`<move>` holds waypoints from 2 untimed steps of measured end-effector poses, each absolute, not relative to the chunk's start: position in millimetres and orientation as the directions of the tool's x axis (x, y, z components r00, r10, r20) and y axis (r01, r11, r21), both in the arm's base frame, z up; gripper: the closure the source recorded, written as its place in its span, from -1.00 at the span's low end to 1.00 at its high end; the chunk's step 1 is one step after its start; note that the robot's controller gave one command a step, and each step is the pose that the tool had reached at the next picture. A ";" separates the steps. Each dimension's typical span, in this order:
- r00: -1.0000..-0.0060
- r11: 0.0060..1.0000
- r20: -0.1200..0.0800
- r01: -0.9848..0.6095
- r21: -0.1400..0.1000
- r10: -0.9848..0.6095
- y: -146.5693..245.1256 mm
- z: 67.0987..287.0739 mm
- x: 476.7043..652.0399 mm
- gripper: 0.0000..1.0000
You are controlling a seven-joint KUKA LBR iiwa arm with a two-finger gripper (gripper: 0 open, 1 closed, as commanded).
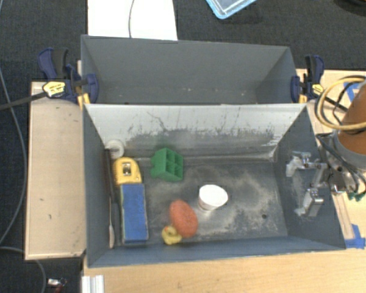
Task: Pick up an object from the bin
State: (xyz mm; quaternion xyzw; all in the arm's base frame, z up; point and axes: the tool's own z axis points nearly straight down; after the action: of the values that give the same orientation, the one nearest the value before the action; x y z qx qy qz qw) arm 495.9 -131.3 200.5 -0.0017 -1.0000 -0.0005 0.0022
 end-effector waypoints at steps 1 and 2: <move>-1.000 1.000 -0.003 -0.002 -0.001 -0.002 -130.9 204.2 497.7 -1.00; -1.000 1.000 -0.006 -0.012 0.000 -0.012 -57.0 166.5 524.5 -1.00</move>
Offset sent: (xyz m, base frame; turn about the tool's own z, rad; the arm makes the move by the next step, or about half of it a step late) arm 0.0288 0.0792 -0.0369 -0.0189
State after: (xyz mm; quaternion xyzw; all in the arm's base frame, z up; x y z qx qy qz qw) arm 524.5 -57.0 166.5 0.0059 -1.0000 0.0001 -0.0032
